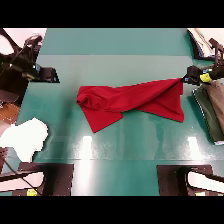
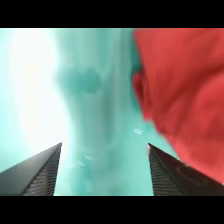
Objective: Fold the shirts.
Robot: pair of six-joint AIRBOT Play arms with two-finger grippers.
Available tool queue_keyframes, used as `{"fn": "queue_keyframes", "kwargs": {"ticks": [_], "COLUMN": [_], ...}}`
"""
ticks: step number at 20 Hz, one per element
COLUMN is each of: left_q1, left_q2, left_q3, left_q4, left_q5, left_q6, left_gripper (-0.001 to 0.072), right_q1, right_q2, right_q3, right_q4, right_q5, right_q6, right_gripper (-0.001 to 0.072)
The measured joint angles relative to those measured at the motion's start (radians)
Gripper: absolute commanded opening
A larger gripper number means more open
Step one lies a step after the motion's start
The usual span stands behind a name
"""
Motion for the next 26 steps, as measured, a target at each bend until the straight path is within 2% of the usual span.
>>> {"fn": "queue_keyframes", "kwargs": {"ticks": [3, 6, 9, 13, 20, 21, 22, 23, 26], "left_q1": [0.024, 0.024, -0.036, -0.166, -0.326, -0.333, -0.34, -0.343, -0.347], "left_q2": [0.063, 0.096, 0.108, 0.115, 0.117, 0.117, 0.114, 0.112, 0.114], "left_q3": [-0.216, -0.444, -0.62, -0.746, -0.791, -0.791, -0.791, -0.787, -0.732], "left_q4": [-0.098, -0.316, -0.48, -0.573, -0.652, -0.657, -0.659, -0.654, -0.679], "left_q5": [0.07, 0.171, 0.284, 0.415, 0.622, 0.636, 0.655, 0.661, 0.65], "left_q6": [0.003, 0.074, 0.134, 0.151, 0.114, 0.109, 0.105, 0.099, 0.099], "left_gripper": [0.0607, 0.0607, 0.0607, 0.0607, 0.0604, 0.0405, 0.0133, 0.0033, 0.0024], "right_q1": [-0.017, -0.019, -0.007, 0.009, 0.017, 0.017, 0.017, 0.017, 0.017], "right_q2": [0.0, 0.0, 0.0, 0.0, 0.0, 0.0, 0.0, 0.0, 0.0], "right_q3": [0.005, 0.007, 0.007, 0.007, 0.007, 0.007, 0.007, 0.007, 0.008], "right_q4": [0.001, 0.003, 0.003, 0.003, 0.003, 0.004, 0.003, 0.003, 0.004], "right_q5": [0.01, 0.012, 0.014, 0.014, 0.036, 0.039, 0.042, 0.045, 0.055], "right_q6": [-0.001, -0.001, -0.001, -0.001, -0.001, -0.001, -0.001, -0.001, -0.001], "right_gripper": [0.0014, 0.0013, 0.0013, 0.0014, 0.0014, 0.0014, 0.0014, 0.0014, 0.0014]}}
